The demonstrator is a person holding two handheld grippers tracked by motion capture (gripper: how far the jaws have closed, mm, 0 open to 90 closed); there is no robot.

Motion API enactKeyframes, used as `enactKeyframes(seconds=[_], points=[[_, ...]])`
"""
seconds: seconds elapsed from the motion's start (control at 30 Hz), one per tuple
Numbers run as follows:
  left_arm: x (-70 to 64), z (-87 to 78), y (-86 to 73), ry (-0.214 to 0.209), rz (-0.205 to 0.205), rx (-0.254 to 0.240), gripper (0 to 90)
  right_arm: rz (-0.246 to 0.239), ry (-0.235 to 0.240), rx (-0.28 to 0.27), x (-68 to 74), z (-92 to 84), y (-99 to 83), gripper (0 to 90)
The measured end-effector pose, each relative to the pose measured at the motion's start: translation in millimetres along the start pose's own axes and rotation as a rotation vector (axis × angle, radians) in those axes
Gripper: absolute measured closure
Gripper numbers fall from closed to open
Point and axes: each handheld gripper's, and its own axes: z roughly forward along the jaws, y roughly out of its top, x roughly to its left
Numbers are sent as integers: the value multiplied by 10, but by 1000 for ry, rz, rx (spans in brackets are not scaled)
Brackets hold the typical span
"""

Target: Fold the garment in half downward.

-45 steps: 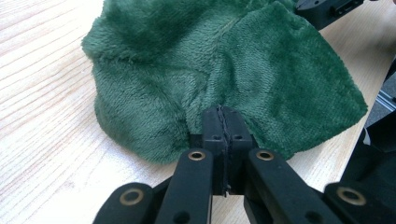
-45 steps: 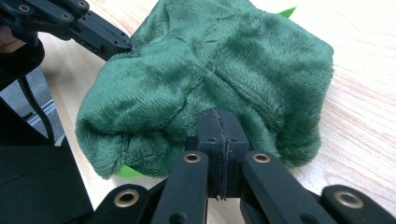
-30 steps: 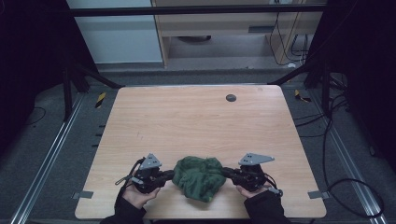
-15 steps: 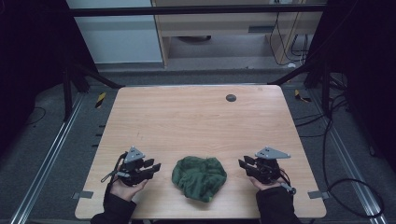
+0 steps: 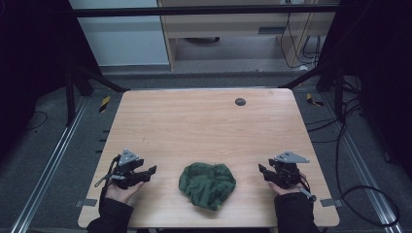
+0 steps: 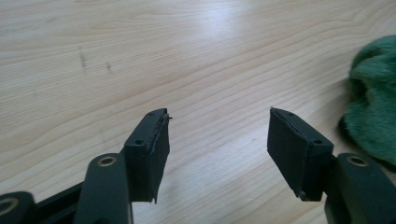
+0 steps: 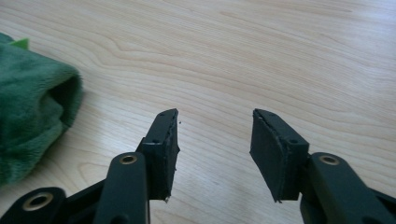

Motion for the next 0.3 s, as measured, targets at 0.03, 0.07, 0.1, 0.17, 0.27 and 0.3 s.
enactKeyframes(seconds=[0.03, 0.07, 0.1, 0.17, 0.27, 0.3], points=[[28, 1, -7, 7, -5, 1, 367, 1, -6, 1, -14, 3, -5, 491], [54, 1, -13, 10, -11, 2, 359, 3, -9, 0, -31, 6, -9, 472], [76, 3, -19, 13, -18, -1, 353, 9, -13, 1, -46, 10, -14, 461], [113, 7, -29, 23, -23, 3, 340, 20, -22, 4, -75, 10, -24, 440], [154, 8, -38, 31, -30, 3, 331, 34, -30, 7, -126, 11, -36, 408], [154, 8, -38, 31, -30, 3, 329, 34, -30, 7, -126, 11, -36, 408]])
